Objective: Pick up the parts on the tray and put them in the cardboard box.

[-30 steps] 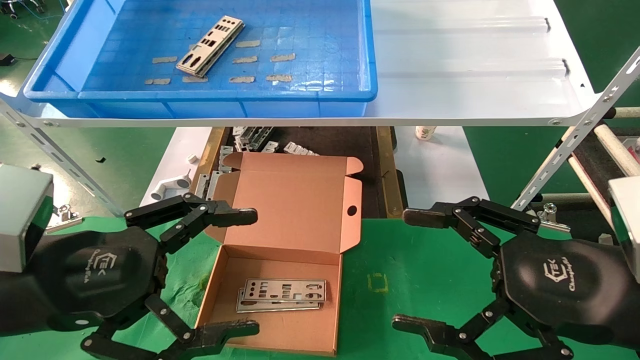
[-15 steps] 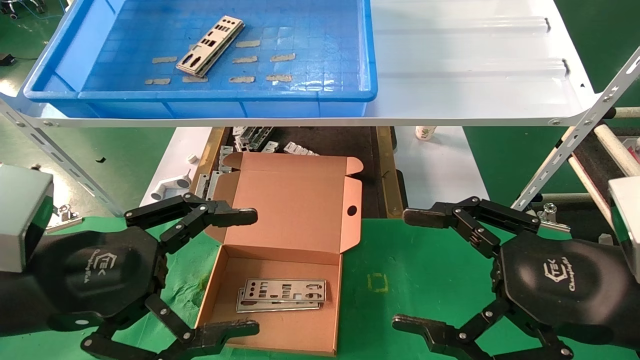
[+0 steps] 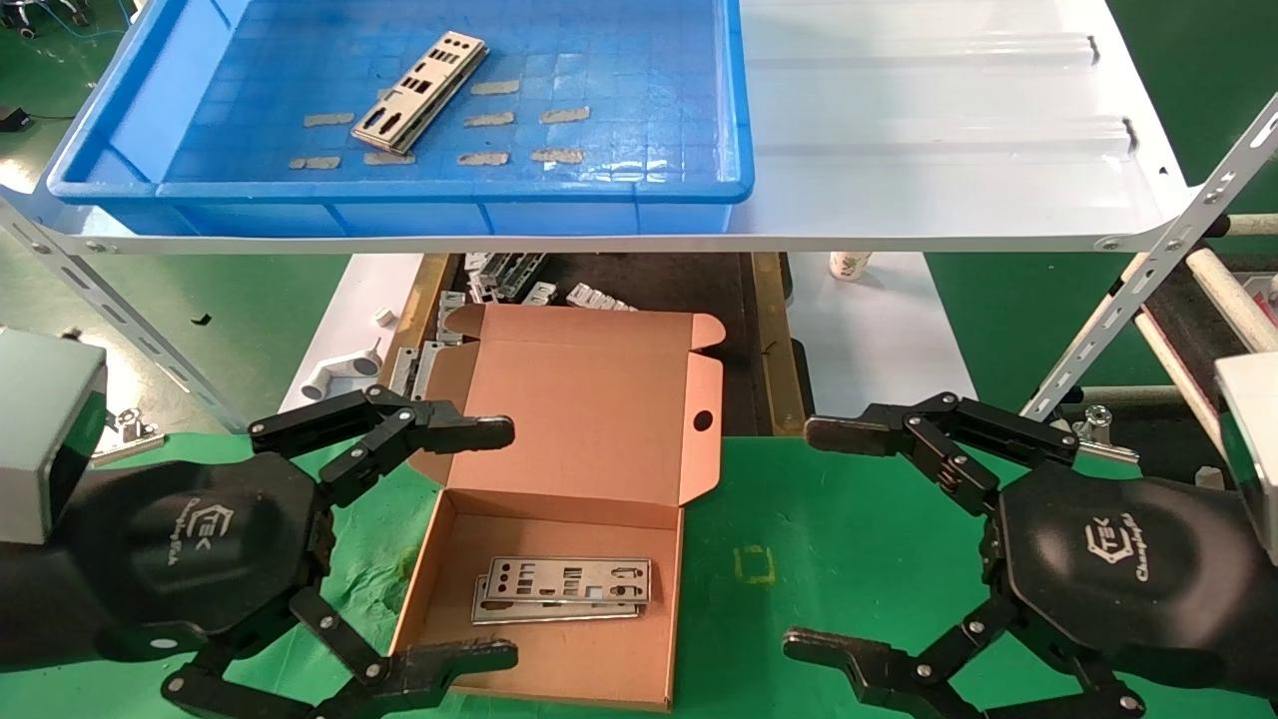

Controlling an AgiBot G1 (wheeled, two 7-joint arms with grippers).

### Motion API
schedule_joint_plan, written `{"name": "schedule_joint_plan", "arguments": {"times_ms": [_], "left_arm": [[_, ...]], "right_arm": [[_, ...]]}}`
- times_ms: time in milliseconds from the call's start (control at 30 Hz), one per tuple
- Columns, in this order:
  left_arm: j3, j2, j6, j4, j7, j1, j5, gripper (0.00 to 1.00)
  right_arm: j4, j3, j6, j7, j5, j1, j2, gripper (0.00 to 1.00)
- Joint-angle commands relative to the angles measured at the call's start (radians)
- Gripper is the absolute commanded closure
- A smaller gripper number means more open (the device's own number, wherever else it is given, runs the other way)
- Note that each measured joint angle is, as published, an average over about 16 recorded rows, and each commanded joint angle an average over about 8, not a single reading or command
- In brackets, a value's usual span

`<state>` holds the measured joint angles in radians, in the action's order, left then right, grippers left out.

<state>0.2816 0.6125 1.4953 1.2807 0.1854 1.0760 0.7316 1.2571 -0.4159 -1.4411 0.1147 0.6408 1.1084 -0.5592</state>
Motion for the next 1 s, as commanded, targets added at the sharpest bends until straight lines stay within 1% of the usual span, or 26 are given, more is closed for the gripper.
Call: {"name": "schedule_joint_plan", "arguments": {"times_ms": [33, 1000], "left_arm": [[0.0, 0.0, 0.0, 0.0, 0.0, 0.0, 0.0, 0.0], [0.0, 0.0, 0.0, 0.0, 0.0, 0.0, 0.0, 0.0]], "right_arm": [[0.0, 0.0, 0.0, 0.0, 0.0, 0.0, 0.0, 0.0], [0.0, 0.0, 0.0, 0.0, 0.0, 0.0, 0.0, 0.0]]}}
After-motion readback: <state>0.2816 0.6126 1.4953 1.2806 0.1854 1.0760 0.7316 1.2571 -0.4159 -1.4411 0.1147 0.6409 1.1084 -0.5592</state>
